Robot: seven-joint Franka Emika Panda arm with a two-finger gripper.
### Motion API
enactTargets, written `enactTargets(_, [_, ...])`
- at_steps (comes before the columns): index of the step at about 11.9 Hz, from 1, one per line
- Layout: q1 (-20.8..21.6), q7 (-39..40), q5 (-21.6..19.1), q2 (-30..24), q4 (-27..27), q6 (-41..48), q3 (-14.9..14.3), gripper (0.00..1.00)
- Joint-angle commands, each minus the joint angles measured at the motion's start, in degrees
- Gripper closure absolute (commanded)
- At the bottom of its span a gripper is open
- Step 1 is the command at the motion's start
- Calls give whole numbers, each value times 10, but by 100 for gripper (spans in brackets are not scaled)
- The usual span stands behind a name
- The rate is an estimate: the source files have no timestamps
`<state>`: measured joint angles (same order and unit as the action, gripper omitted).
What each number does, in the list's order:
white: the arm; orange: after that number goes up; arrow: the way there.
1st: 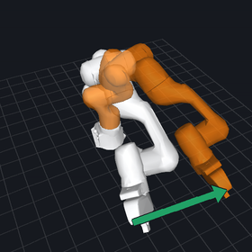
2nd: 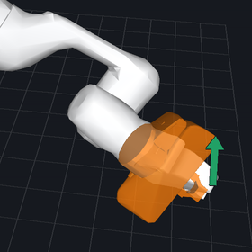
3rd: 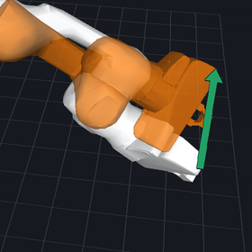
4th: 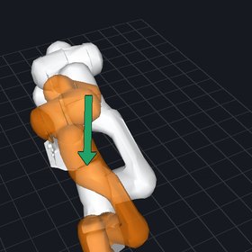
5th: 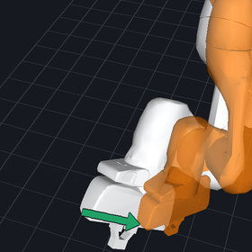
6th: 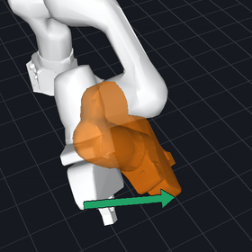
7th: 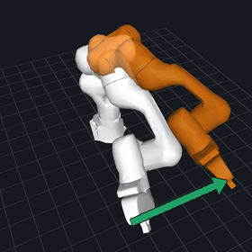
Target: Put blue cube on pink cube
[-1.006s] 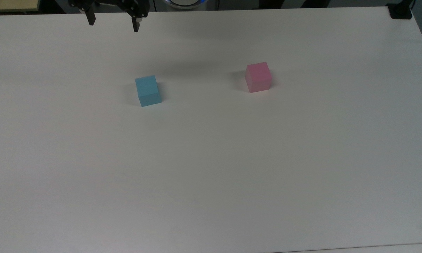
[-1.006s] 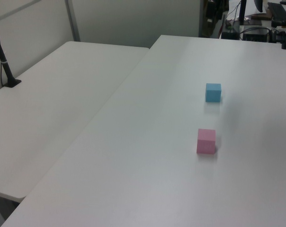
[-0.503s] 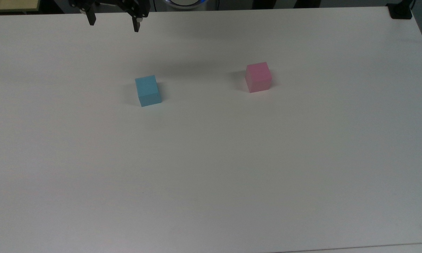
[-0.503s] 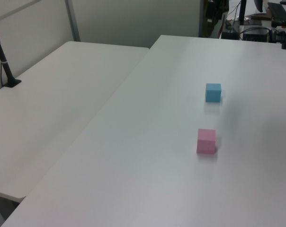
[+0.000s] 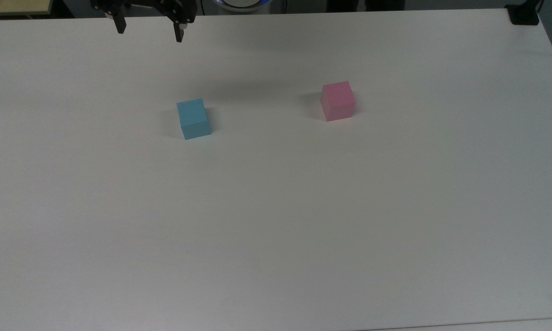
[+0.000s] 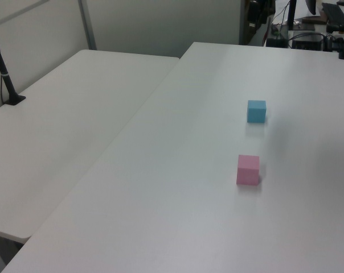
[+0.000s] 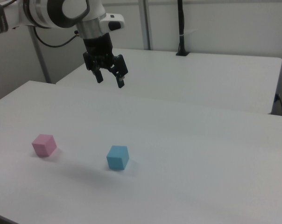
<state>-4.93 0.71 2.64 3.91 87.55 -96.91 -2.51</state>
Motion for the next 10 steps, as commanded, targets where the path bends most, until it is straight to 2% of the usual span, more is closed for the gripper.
enactTargets(1, [7,10,-4,2,-3,4,-1,0])
enactTargets(6, [3,33,-4,6,1,2,-2,0])
enactTargets(7, [2,33,-1,21,-4,1,-4,0])
enactTargets(10, [-20,33,-1,36,1,-70,-7,0])
